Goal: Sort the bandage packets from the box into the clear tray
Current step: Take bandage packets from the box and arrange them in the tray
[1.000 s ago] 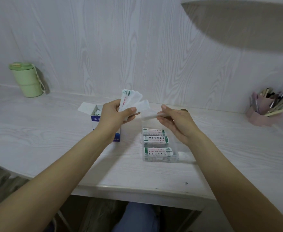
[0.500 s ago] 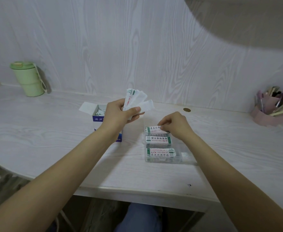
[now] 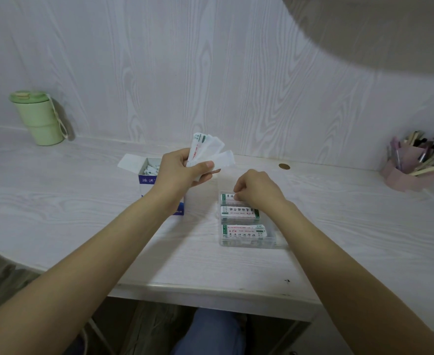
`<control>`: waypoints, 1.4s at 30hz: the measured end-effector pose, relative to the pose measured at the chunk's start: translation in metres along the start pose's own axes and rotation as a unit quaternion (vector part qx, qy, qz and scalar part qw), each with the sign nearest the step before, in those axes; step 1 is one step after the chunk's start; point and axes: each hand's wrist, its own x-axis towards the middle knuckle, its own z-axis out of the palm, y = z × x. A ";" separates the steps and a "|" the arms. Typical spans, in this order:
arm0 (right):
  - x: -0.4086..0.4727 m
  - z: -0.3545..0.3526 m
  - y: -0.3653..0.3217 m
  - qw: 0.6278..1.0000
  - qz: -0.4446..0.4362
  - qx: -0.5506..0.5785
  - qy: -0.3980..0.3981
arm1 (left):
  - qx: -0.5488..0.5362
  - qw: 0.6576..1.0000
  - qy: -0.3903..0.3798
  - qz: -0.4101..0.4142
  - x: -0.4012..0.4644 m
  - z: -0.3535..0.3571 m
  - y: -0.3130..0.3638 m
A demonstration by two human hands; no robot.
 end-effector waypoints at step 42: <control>-0.037 -0.023 -0.005 0.785 0.006 0.616 0.056 | 0.086 0.996 -0.003 -0.007 -0.003 0.000 -0.001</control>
